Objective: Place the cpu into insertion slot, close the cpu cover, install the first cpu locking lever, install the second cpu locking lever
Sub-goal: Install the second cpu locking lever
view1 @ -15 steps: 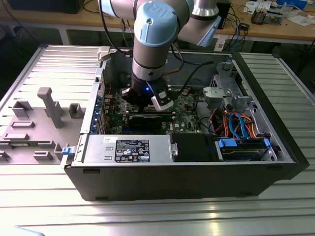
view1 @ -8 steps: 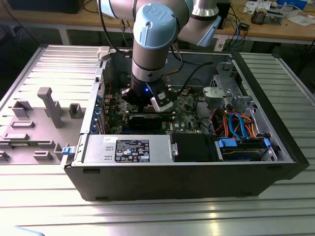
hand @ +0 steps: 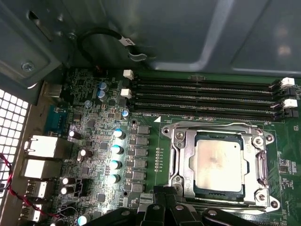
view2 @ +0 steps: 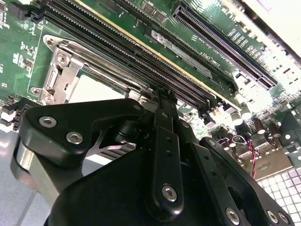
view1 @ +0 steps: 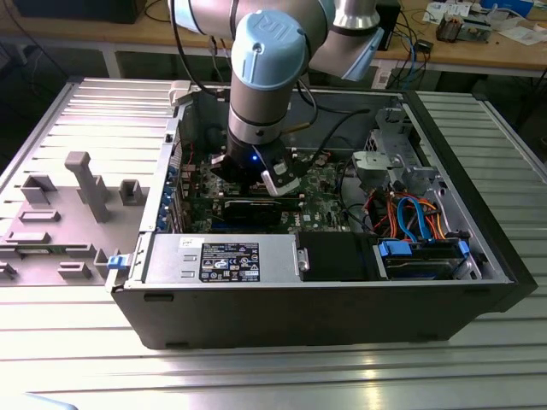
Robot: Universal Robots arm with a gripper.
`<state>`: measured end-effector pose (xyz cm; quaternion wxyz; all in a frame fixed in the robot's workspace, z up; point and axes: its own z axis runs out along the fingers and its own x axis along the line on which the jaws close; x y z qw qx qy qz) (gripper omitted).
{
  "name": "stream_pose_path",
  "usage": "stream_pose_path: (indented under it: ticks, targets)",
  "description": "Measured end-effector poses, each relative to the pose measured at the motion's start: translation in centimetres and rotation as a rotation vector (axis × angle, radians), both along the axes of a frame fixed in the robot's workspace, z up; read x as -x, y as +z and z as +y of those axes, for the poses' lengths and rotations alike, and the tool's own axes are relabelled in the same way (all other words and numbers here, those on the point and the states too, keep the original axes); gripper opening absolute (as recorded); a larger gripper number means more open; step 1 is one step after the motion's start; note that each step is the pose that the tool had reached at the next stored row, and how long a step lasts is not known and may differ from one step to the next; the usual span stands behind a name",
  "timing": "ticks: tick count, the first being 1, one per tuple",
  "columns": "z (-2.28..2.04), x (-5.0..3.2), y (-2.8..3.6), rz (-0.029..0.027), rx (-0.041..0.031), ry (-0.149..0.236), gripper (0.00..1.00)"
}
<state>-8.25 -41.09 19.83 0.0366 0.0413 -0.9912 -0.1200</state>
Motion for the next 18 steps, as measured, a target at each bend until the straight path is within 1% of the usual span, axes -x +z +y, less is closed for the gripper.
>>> stream_pose_path:
  ticks: [2,4,5,6,10,11,18]
  targets:
    - [0.0,0.01,0.01,-0.0001,0.0022,0.0,0.11]
    - [0.0,0.01,0.14,-0.0002,0.0023,0.0,0.11]
    - [0.02,0.02,0.31,-0.0005,0.0016,0.0,0.11]
    - [0.0,0.03,0.58,-0.0002,0.0023,0.0,0.11]
    - [0.0,0.03,1.22,-0.0001,0.0031,0.0,0.11]
    - [0.01,0.03,1.48,0.0,0.0035,0.0,0.11]
    - [0.01,0.03,1.52,-0.0001,0.0034,0.0,0.11]
